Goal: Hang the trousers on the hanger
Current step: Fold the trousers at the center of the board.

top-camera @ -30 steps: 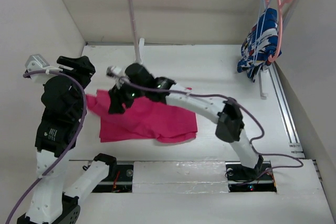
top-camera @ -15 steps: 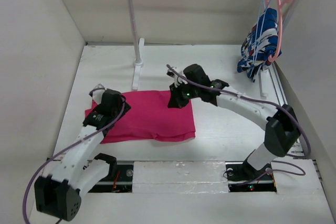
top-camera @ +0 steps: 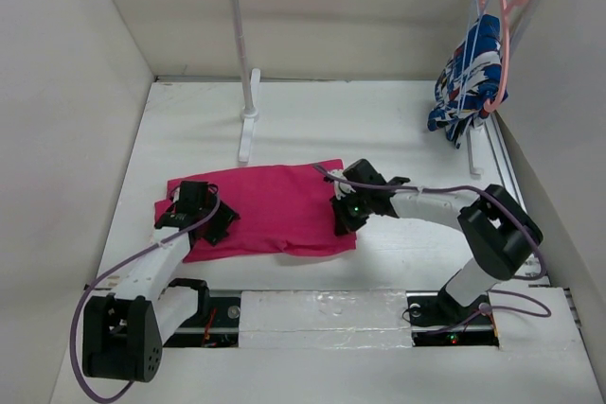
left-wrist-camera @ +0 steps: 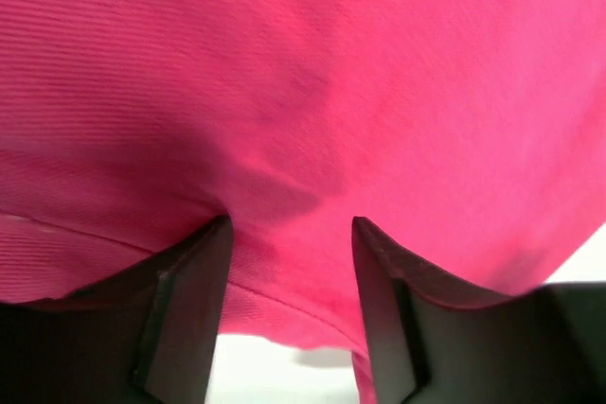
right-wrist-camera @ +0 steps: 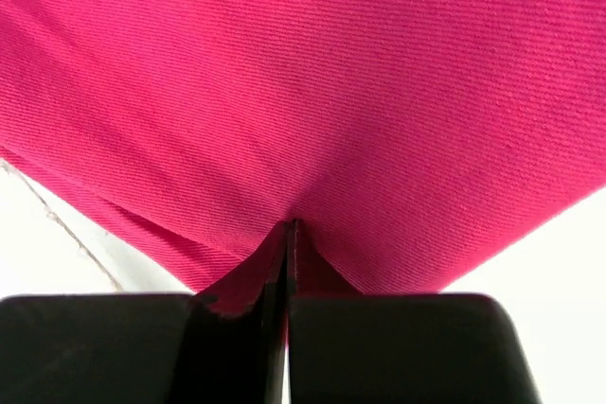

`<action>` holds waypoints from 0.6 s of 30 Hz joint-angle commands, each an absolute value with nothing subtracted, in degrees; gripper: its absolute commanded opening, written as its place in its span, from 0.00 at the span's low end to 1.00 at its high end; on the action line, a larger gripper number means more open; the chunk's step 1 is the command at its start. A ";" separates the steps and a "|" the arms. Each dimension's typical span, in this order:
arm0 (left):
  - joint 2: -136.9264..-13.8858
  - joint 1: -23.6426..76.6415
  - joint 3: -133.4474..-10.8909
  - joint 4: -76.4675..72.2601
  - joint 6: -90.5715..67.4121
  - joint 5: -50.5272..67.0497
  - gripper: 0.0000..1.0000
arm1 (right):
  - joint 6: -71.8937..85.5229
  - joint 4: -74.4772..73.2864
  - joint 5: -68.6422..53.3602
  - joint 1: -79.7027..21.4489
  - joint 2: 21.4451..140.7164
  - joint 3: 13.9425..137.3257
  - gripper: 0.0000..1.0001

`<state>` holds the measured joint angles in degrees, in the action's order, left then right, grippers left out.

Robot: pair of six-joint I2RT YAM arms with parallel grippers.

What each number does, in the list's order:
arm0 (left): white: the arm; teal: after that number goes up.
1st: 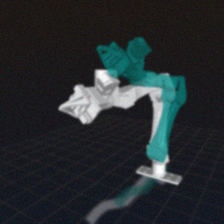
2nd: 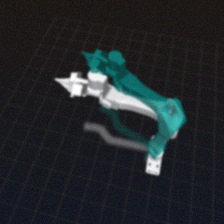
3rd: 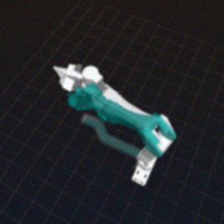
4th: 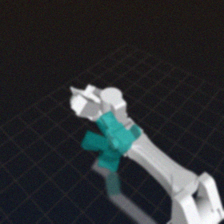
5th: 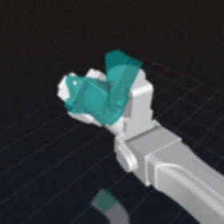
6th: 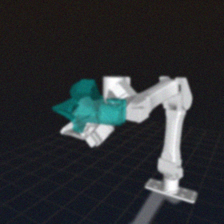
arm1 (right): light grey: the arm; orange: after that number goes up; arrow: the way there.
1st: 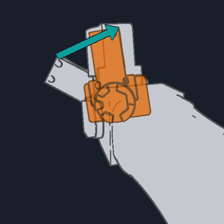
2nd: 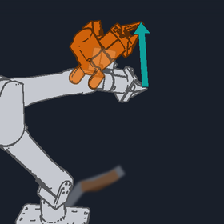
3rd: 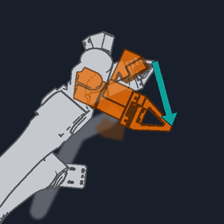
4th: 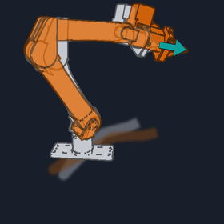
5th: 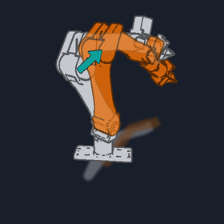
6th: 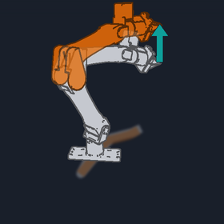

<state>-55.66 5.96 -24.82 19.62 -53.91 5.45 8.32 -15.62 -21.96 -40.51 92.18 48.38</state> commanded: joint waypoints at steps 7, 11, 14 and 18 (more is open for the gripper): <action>-61.24 12.04 -50.07 16.20 -39.05 6.41 0.12 | 1.32 -29.33 -19.95 -34.22 80.78 79.50 0.55; -69.94 14.57 -65.16 12.92 -34.21 8.52 0.00 | 0.70 -31.38 -20.21 -23.05 79.54 96.98 0.04; -77.32 25.69 -77.19 14.41 -28.16 1.61 0.00 | 1.67 -32.16 -17.85 -12.79 80.50 101.76 0.00; -85.86 34.17 -87.80 16.97 -26.10 -1.51 0.03 | 1.85 -37.86 -14.33 -3.46 84.54 111.68 0.21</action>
<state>-83.50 29.45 -83.09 15.00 -31.00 0.34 2.24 -30.06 -16.82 -6.92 80.34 108.18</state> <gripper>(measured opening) 0.020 0.166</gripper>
